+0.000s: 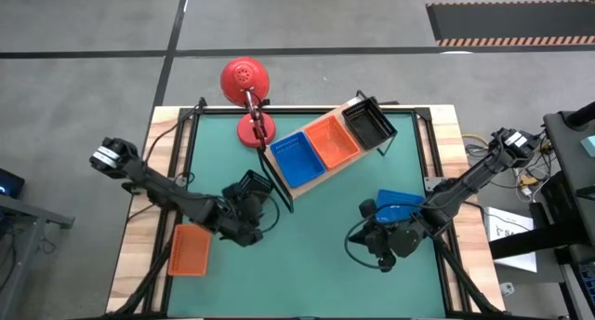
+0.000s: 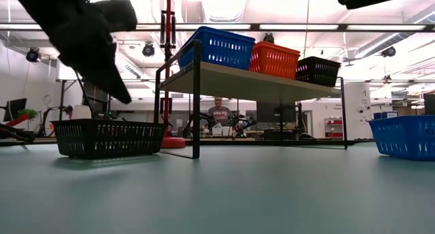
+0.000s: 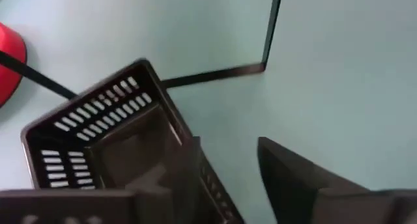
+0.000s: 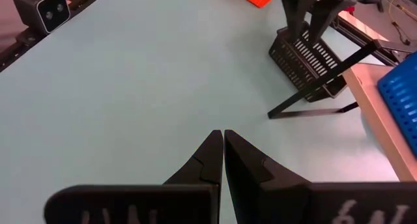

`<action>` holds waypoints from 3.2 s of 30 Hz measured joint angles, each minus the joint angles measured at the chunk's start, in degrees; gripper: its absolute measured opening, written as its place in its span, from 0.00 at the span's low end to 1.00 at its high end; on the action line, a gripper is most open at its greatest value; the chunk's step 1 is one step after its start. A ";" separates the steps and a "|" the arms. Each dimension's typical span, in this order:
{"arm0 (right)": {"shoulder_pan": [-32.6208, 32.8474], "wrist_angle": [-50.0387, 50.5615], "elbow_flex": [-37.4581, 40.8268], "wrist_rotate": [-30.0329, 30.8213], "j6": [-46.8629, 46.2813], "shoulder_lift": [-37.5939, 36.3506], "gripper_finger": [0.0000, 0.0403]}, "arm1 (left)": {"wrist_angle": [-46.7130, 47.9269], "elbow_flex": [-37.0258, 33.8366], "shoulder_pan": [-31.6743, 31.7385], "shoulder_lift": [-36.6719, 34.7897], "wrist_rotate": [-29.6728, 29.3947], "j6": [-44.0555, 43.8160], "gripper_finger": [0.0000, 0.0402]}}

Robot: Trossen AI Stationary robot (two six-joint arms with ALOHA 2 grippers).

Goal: Stack baskets on shelf by color
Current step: Stack the black basket on top of the black baskets on the shelf

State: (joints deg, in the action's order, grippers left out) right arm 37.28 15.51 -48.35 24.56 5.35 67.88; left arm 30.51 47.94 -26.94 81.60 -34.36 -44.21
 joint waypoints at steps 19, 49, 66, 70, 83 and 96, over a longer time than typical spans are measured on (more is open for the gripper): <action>-0.02 -0.87 0.83 -0.02 -1.29 0.04 0.02 | -0.72 -1.77 3.19 10.31 -0.51 -9.47 0.31; -3.89 -30.56 1.07 -9.88 12.35 7.37 0.33 | -14.36 6.35 -16.39 2.23 15.34 13.59 0.00; -10.35 -16.09 -17.35 -22.82 16.36 20.33 0.45 | -22.65 7.85 -16.26 3.83 12.63 25.48 0.00; -11.47 -11.37 -22.95 -23.83 17.17 24.61 0.44 | -22.63 7.83 -16.15 3.83 11.39 27.00 0.00; -14.27 -3.11 -31.92 -34.29 23.03 31.28 0.21 | -22.86 7.70 -16.15 3.81 9.45 29.60 0.00; -14.29 -1.70 -31.89 -34.20 25.37 31.26 0.02 | -24.89 7.63 -16.13 3.76 4.84 29.76 0.27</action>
State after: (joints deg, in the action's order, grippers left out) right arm 22.98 13.81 -80.25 -9.65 30.72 99.13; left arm 5.61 55.57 -43.07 85.36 -29.52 -14.44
